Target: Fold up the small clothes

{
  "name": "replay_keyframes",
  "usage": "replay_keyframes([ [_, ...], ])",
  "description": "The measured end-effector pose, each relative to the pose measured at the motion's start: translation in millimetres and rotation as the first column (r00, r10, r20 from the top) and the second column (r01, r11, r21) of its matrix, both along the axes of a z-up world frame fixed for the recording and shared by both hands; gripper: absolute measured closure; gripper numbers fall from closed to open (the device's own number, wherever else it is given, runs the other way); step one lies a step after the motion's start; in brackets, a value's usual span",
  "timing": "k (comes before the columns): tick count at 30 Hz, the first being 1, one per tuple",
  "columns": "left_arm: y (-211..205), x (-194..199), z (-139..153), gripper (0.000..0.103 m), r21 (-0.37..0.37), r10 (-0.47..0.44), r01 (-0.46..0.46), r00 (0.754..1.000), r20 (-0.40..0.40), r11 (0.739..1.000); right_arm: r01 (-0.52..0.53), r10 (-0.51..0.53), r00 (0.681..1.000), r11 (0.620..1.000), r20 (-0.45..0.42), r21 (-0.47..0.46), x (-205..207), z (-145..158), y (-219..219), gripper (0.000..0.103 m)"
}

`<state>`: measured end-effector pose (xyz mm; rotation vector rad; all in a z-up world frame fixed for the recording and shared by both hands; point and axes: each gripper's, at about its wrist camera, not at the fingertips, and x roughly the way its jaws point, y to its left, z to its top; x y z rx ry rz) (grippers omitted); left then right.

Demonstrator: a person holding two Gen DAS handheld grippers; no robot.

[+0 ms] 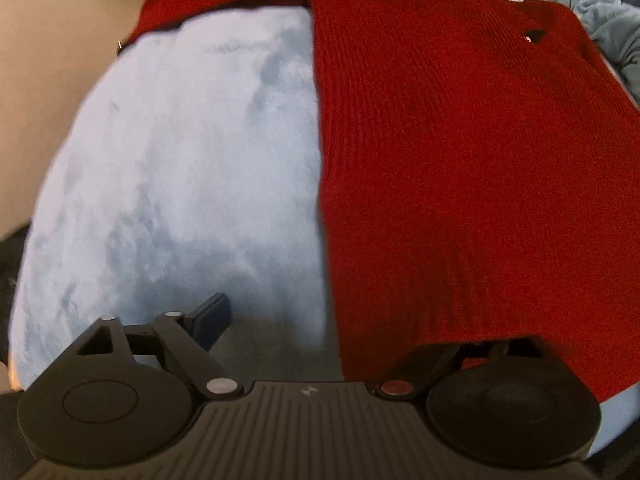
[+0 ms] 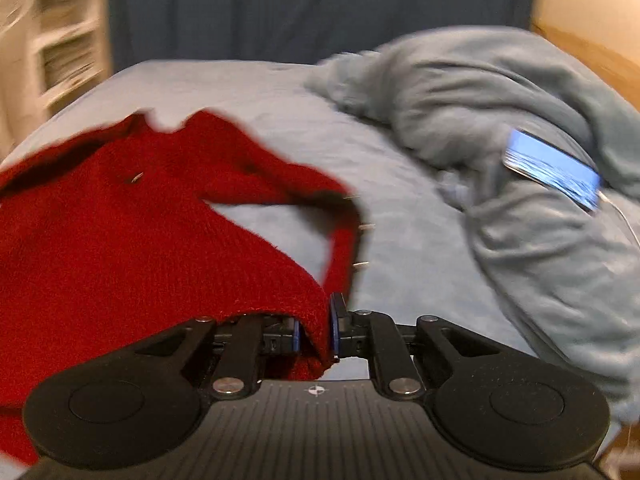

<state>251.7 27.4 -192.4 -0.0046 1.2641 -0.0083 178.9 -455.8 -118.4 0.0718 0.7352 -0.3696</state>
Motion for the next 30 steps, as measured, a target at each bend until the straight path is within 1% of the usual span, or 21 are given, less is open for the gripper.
replay_keyframes([
  [1,2.5,1.0,0.9,0.005,-0.017,0.009,-0.009,1.0,-0.013,1.0,0.022,-0.022,1.0,0.999,0.002,0.031,3.5,4.1,-10.6,0.089],
  [3,6.1,5.1,1.9,0.005,-0.038,0.026,-0.027,0.999,-0.033,0.999,0.043,-0.043,0.999,0.996,-0.009,0.073,15.3,8.5,-19.9,0.089],
  [5,9.6,9.2,3.6,0.005,-0.068,0.054,-0.058,0.997,-0.052,0.996,0.053,-0.051,0.998,0.996,-0.021,0.074,27.1,10.2,-19.7,0.089],
  [6,14.1,11.0,4.2,0.005,-0.088,0.082,-0.087,0.995,-0.059,0.992,0.057,-0.055,0.998,0.996,-0.024,0.074,33.7,10.1,-18.7,0.089],
  [9,32.0,12.8,4.4,0.005,-0.167,0.176,-0.188,0.981,-0.084,0.968,0.08,-0.078,0.997,0.993,-0.02,0.084,45.4,8.6,-17.4,0.089],
  [12,42.1,12.4,3.2,0.005,-0.205,0.217,-0.234,0.971,-0.103,0.95,0.097,-0.098,0.995,0.988,-0.003,0.121,45.4,19.2,-22.6,0.089],
  [14,44.6,8.8,7.7,0.005,-0.215,0.231,-0.245,0.969,-0.086,0.945,0.099,-0.102,0.995,0.987,0.013,0.13,46.3,26.3,-25.0,0.09],
  [15,45.8,6.3,12.9,0.005,-0.222,0.243,-0.252,0.968,-0.068,0.942,0.1,-0.103,0.994,0.988,0.024,0.119,46.9,31.4,-25.1,0.092],
  [16,46.8,1.8,22.7,0.005,-0.238,0.26,-0.26,0.965,-0.033,0.936,0.113,-0.117,0.993,0.99,0.034,0.086,47.1,35.3,-24.9,0.1],
  [17,49.2,-0.4,32.0,0.005,-0.248,0.277,-0.265,0.961,0.013,0.932,0.103,-0.107,0.994,0.991,0.036,0.082,48.3,37.6,-26.7,0.1],
  [18,52.0,-0.7,41.4,0.005,-0.26,0.286,-0.262,0.957,0.058,0.929,0.102,-0.106,0.994,0.99,0.031,0.097,49.5,37.2,-30.3,0.1],
  [19,55.1,0.9,49.2,0.004,-0.256,0.3,-0.266,0.948,0.104,0.929,0.102,-0.105,0.994,0.99,0.019,0.098,50.2,35.4,-31.5,0.1],
  [20,58.7,5.8,53.1,0.003,-0.224,0.321,-0.287,0.938,0.133,0.932,0.102,-0.103,0.995,0.99,0.005,0.093,50.7,31.9,-31.8,0.1],
  [21,61.2,11.7,52.2,0.002,-0.209,0.323,-0.294,0.939,0.118,0.933,0.104,-0.104,0.995,0.99,-0.006,0.098,49.7,28.0,-31.5,0.101],
  [23,60.2,18.4,43.4,0.002,-0.22,0.304,-0.284,0.951,0.062,0.933,0.123,-0.122,0.992,0.984,-0.022,0.125,45.5,18.3,-32.0,0.101],
  [24,56.2,19.0,37.5,0.002,-0.209,0.288,-0.273,0.957,0.041,0.939,0.134,-0.13,0.991,0.981,-0.033,0.138,42.5,11.0,-32.3,0.101],
  [27,37.3,8.7,22.5,0.002,-0.16,0.211,-0.204,0.977,0.03,0.966,0.162,-0.151,0.986,0.971,-0.071,0.177,35.0,-9.4,-35.5,0.101],
  [28,30.8,5.6,13.2,0.002,-0.145,0.189,-0.185,0.982,0.012,0.972,0.173,-0.16,0.984,0.966,-0.082,0.193,32.5,-15.7,-37.3,0.101],
  [30,22.4,0.8,-4.4,0.002,-0.124,0.174,-0.177,0.984,-0.034,0.976,0.195,-0.176,0.979,0.952,-0.099,0.234,27.0,-28.7,-41.3,0.1],
])
